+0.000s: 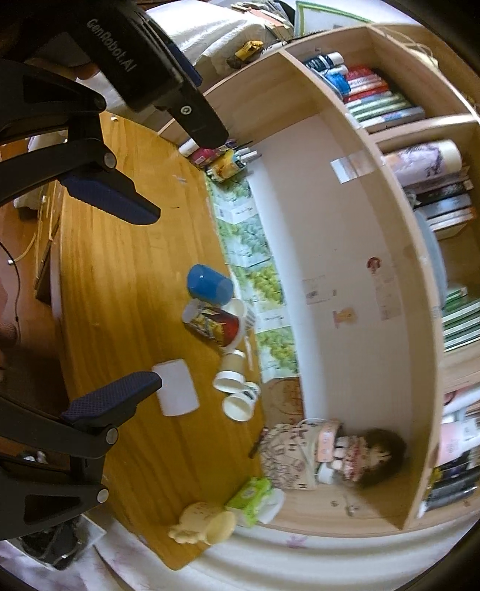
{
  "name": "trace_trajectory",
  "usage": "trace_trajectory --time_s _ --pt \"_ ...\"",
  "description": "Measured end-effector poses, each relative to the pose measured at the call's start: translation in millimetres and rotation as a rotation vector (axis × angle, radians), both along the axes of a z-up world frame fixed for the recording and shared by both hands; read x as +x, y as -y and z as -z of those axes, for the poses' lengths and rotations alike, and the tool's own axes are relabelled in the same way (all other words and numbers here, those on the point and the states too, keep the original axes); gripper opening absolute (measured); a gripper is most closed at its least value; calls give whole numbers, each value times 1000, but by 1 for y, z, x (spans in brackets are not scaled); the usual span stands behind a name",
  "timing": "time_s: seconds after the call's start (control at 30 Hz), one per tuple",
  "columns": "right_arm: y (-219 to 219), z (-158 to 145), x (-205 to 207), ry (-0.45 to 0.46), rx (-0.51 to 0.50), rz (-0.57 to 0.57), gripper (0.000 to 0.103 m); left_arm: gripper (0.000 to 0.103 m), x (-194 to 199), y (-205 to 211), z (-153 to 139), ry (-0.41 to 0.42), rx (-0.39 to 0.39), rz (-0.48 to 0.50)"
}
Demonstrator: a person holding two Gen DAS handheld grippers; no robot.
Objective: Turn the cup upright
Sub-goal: 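Move the right tool toward the tipped red printed paper cup on the desk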
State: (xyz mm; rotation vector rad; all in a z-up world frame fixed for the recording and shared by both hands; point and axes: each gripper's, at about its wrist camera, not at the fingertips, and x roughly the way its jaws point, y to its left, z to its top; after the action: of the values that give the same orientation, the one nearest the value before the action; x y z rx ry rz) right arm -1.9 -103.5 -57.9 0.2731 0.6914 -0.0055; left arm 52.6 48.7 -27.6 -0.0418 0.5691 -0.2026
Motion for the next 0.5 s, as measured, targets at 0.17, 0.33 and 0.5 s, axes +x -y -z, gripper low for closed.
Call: trace_trajectory --time_s 0.17,0.33,0.5 --pt "4 17 7 -81 40 9 82 102 10 7 15 -73 3 36" --pt "15 39 19 -208 103 15 82 102 26 21 24 -151 10 72" --pt "34 56 36 -280 157 33 82 102 48 37 35 -227 32 82"
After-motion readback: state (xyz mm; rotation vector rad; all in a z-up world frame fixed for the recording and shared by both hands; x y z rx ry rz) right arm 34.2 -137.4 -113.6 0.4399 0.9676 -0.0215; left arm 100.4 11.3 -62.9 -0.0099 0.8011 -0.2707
